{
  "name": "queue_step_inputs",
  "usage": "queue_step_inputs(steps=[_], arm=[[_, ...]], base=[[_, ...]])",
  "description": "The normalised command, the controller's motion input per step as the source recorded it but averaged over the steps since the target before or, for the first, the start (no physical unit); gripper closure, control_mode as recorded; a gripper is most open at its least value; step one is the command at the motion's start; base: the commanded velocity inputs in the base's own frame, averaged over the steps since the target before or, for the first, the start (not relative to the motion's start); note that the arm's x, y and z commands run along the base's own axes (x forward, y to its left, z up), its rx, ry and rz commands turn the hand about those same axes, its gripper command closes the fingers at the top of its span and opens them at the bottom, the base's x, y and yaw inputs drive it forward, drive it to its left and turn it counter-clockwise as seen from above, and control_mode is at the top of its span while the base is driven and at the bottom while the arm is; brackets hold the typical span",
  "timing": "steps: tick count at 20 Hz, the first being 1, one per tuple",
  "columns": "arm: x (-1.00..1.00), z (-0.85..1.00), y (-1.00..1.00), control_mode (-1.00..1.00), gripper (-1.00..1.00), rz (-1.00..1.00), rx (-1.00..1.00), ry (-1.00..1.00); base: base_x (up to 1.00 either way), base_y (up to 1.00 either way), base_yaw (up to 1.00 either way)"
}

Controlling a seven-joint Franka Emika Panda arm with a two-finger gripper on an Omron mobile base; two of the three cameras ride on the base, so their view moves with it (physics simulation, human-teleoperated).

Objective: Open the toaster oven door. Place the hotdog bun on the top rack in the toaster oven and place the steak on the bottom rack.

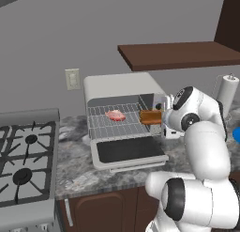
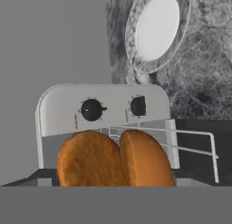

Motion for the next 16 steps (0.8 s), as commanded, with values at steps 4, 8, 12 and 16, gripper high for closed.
queue_step_inputs(steps=[4,8,12,16], arm=[[0.07,0.47,0.39,-1.00,1.00,0.20,-0.09,0.42],[0.16,0.50,0.32,-1.00,1.00,0.05,-0.17,0.51],[0.21,0.56,0.29,-1.00,1.00,0.00,-0.10,0.49],[0.28,0.54,0.30,-1.00,1.00,0.00,0.00,0.40]], base=[[0.00,0.00,0.00],[0.00,0.00,0.00],[0.00,0.00,0.00],[0.00,0.00,0.00]])
